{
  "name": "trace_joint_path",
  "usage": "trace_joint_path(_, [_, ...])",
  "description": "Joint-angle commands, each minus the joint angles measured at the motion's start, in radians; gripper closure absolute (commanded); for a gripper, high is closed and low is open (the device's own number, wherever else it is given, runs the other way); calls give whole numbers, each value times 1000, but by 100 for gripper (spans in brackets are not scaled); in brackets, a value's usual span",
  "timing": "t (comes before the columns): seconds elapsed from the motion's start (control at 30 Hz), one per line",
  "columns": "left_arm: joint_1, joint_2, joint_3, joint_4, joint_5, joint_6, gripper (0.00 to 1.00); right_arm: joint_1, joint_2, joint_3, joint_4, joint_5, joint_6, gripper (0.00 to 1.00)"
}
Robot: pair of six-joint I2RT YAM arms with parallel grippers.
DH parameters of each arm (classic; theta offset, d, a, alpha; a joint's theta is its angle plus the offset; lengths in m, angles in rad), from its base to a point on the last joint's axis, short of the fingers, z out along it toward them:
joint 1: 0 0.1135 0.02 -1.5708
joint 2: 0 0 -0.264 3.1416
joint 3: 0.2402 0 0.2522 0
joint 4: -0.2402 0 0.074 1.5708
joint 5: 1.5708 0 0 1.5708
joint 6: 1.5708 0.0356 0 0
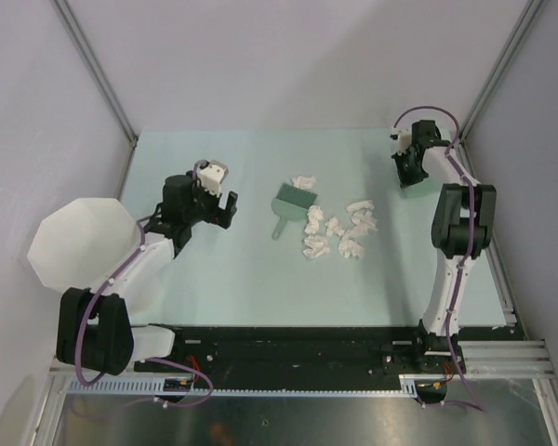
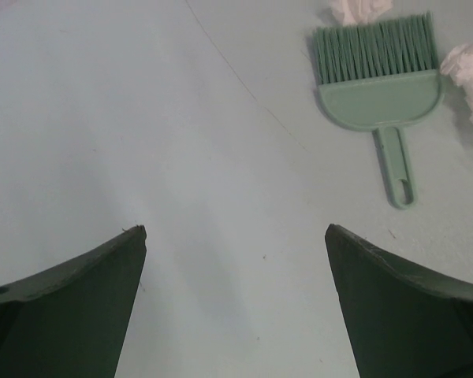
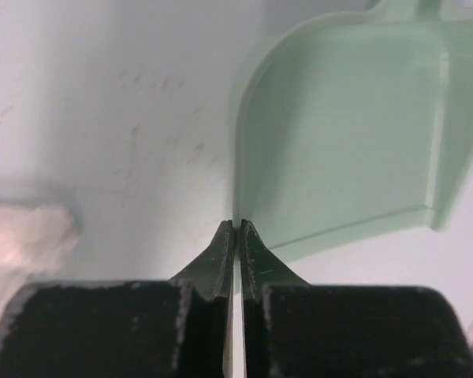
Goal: Sweep away the paper scraps from the table
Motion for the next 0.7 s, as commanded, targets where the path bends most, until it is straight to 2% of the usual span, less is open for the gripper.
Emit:
trace_joint_path(0.0, [3,-17,105,-87,17,44,0,103,-288,-116,188,-25,-131,100])
trace_joint_path(0.13, [3,-25,155,-169,1,41,0,243,-398,-208,199,-114,-275,100])
trace_joint_path(0.3, [38,-58,253,-273,-29,-30,0,496,-472,-311,142,-201,-637,100])
trace_joint_path(0.33, [48,-63,299,-314,-32,-56,0,575,-470,-319,87,-258,-694,100])
trace_joint_path(0.43, [98,-89,374,-380,-40,-85,0,707,-446,-323,-25,-335,-907,100])
trace_joint_path(0.67, [121,-136,409,-431,-160,-47,0,870,-262,-172,-254,-349,-1166,100])
